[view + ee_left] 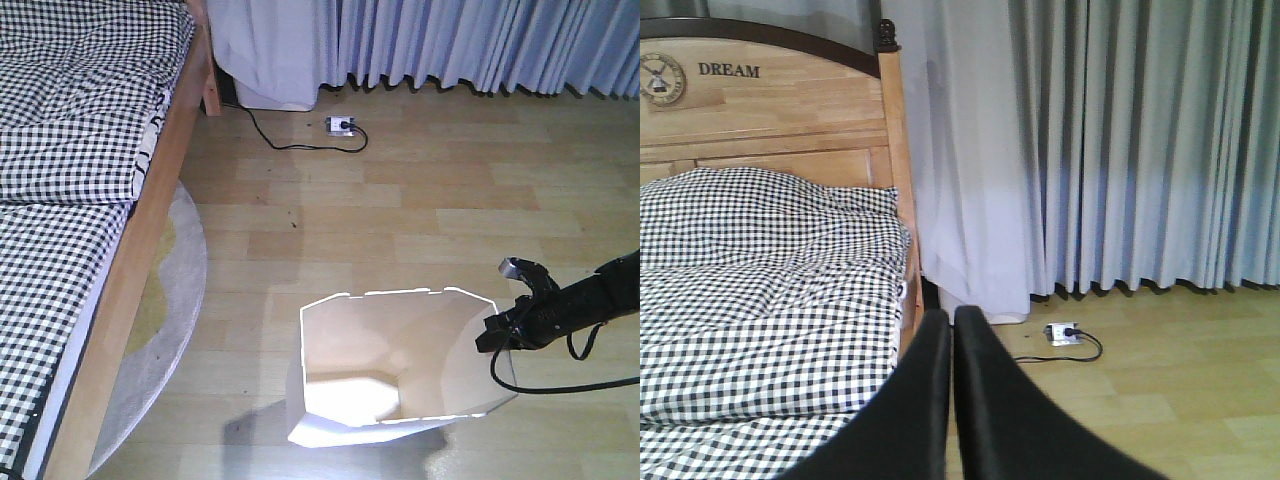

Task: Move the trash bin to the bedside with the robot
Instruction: 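Drive along the bed toward the curtains, carrying the bin in the right gripper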

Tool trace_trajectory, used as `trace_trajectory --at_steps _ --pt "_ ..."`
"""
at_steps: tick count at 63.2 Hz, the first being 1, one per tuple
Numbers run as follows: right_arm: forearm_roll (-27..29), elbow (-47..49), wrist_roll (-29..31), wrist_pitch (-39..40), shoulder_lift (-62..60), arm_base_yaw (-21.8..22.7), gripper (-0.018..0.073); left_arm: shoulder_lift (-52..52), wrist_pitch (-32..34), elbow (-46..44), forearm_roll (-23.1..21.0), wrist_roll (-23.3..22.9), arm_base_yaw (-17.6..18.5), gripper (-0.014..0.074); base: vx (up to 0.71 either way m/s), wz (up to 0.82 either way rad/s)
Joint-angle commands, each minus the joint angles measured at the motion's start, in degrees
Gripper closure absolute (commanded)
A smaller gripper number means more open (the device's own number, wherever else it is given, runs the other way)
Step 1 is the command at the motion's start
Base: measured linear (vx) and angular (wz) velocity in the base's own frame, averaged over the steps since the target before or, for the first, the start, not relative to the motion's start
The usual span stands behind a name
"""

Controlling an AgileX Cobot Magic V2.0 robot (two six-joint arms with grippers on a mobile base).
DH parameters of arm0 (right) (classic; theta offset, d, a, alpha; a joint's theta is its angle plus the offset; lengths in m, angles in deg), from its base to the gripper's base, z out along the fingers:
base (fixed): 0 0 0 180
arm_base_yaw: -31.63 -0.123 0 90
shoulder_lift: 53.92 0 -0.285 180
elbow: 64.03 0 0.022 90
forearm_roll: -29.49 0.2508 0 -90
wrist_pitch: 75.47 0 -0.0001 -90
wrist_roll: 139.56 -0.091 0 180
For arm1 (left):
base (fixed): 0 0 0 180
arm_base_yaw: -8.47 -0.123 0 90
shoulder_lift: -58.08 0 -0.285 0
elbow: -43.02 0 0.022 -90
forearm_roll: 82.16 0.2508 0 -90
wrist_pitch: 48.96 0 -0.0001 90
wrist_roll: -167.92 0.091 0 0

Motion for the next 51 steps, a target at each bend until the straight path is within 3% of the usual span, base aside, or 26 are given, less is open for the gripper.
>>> trace_trajectory --at_steps 1,23,51 --pt "4.02 0.53 0.02 -12.69 -4.42 0.24 0.0563 -0.42 4.2 0.7 -0.59 -0.79 0.01 0.0603 0.12 0.12" --pt "4.02 0.53 0.02 -12.69 -4.42 0.24 0.0563 -0.42 4.2 0.7 -0.59 -0.79 0.01 0.0603 0.11 0.06" --pt "4.02 0.53 0.02 -12.69 -4.42 0.24 0.0563 -0.42 4.2 0.7 -0.59 -0.79 0.01 0.0603 0.16 -0.2"
